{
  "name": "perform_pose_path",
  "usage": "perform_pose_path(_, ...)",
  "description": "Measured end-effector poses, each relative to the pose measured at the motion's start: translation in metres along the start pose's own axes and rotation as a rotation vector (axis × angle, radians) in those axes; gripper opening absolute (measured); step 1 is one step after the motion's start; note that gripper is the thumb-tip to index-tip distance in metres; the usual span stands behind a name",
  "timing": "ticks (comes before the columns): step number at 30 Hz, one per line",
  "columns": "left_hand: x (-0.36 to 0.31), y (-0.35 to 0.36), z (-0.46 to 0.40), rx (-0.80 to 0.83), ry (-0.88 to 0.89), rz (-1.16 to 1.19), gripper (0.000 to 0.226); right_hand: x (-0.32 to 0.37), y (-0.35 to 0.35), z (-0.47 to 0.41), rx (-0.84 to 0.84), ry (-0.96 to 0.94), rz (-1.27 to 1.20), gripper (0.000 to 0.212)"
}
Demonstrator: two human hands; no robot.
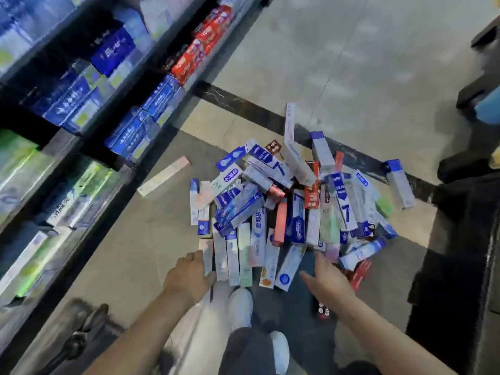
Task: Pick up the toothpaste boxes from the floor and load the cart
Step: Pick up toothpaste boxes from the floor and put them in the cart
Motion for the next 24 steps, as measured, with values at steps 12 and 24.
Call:
perform_pose_path(12,-0.015,0.061,-0.282,-0.207,-0.028,-0.017,0.059,-0.013,0.131,-0.246,-0.077,0.084,-0.278,0.065)
perform_pose_path(24,-0.028,0.060,-0.263,-0.311,-0.098,0.034,0.046,-0.031,0.125,-0.239,-0.176,0.182,-0.427,0.042)
Point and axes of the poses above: each hand's wrist, its own z-axis away from the middle knuckle, its own y-axis out of the palm, x = y × z, the point moved 4 cm from there along -z, towards the middle knuckle, and after that the axes turned 5 degrees about -z, right-handed, at the moved point
